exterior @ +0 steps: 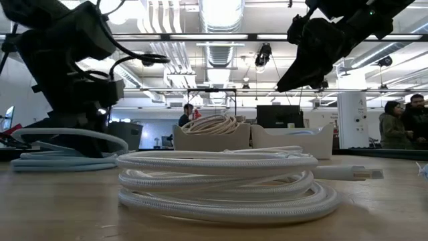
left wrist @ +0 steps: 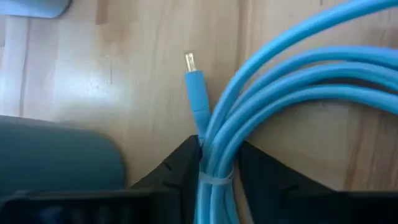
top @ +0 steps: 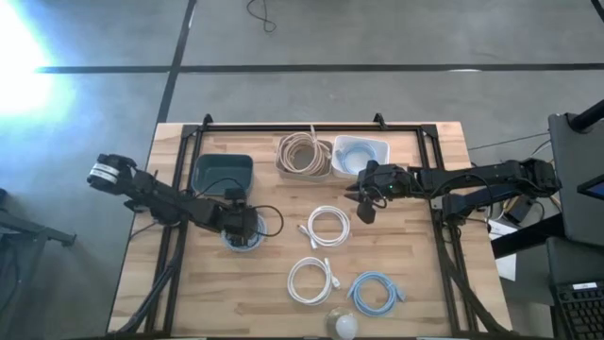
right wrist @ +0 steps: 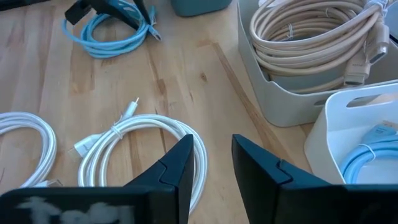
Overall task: Pick & Place USB Port
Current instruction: Put the top blue USB cable into the white bin
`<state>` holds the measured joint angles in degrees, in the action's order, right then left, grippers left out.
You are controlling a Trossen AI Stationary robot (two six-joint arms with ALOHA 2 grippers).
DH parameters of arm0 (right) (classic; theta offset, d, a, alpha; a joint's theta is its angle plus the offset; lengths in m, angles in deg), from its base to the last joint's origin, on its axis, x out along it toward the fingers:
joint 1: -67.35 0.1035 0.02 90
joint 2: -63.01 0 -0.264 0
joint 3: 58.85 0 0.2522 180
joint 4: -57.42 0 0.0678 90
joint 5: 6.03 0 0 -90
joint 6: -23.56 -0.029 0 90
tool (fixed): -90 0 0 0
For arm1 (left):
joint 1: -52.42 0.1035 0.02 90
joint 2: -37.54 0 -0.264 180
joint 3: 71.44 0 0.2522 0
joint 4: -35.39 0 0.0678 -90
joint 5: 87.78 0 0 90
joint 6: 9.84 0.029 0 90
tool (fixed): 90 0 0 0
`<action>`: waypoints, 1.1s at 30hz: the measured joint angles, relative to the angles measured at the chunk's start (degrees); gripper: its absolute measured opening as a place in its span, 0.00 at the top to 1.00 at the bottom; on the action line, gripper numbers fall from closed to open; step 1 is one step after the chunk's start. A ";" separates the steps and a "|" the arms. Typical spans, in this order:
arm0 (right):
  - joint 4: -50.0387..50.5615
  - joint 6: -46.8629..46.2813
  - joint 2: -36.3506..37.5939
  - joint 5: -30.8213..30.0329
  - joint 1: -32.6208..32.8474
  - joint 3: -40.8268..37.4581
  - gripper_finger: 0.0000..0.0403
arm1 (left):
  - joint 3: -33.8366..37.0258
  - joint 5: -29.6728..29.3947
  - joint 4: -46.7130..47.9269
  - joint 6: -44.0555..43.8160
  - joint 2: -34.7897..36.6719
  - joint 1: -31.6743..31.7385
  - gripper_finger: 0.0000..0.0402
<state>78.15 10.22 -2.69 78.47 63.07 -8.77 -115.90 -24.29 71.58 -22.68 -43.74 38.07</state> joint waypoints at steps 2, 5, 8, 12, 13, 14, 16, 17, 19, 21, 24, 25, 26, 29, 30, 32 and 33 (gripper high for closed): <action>-0.02 0.01 0.00 0.00 0.01 0.00 0.75 | 1.84 -0.03 -3.80 -0.70 0.00 0.05 0.82; -0.02 0.27 0.00 0.00 0.00 0.00 0.75 | 2.82 -0.36 -5.31 -1.63 0.00 0.07 0.94; -0.02 0.38 0.00 0.00 0.00 0.00 0.75 | 1.73 -1.71 -4.59 -2.33 -0.03 -0.14 0.94; -0.03 0.46 0.01 -0.01 0.02 0.00 0.73 | -2.45 -4.88 -4.28 1.65 -0.41 -0.07 0.93; -0.03 0.44 0.01 -0.02 0.00 0.00 0.73 | -3.90 -6.02 -3.50 3.04 -0.42 -0.10 0.93; -0.07 0.44 0.02 -0.02 0.00 0.00 0.73 | -5.76 -7.70 -3.75 4.70 -0.36 -0.11 0.93; -0.17 0.43 0.02 0.00 0.00 -0.02 0.73 | -9.60 -10.95 -4.94 8.25 -0.26 -0.12 0.93; -0.27 0.23 0.02 -0.02 0.00 -0.02 0.73 | -11.18 -12.91 -4.50 10.20 -0.19 -0.11 0.93; -0.56 -0.28 0.02 -0.04 0.00 -0.02 0.73 | -14.36 -17.57 -4.02 14.03 -0.23 -0.11 0.93; -2.02 -1.87 0.02 0.05 0.02 -0.02 0.73 | -17.34 -23.17 -4.44 17.97 -0.21 -0.11 0.93; -5.38 -5.99 0.02 1.77 0.00 -0.02 0.72 | -20.32 -31.74 -5.39 24.01 -0.13 -0.11 0.93; -6.81 -7.02 0.02 2.38 0.02 -0.02 0.71 | -20.94 -34.31 -5.93 26.09 -0.28 -0.11 0.93; -8.56 -7.74 0.02 3.23 0.02 -0.02 0.71 | -21.31 -36.77 -7.07 28.15 -0.33 -0.11 0.93; -13.43 -7.72 -0.28 5.84 0.06 -0.02 0.70 | -21.50 -42.19 -12.19 34.21 -0.33 -0.11 0.93; -15.28 -7.35 -0.61 6.57 0.21 -0.02 0.70 | -21.48 -42.76 -13.57 35.72 -0.33 -0.11 0.93; -18.92 -6.70 -1.69 7.46 0.50 -0.02 0.69 | -21.34 -42.69 -15.70 37.54 -0.33 -0.11 0.93; -20.94 -6.35 -2.53 7.60 0.74 -0.02 0.69 | -21.31 -42.70 -16.62 37.97 -0.33 -0.13 0.93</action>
<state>57.20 3.87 -5.22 86.07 63.81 -8.79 -137.21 -66.99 54.97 15.29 -44.07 37.94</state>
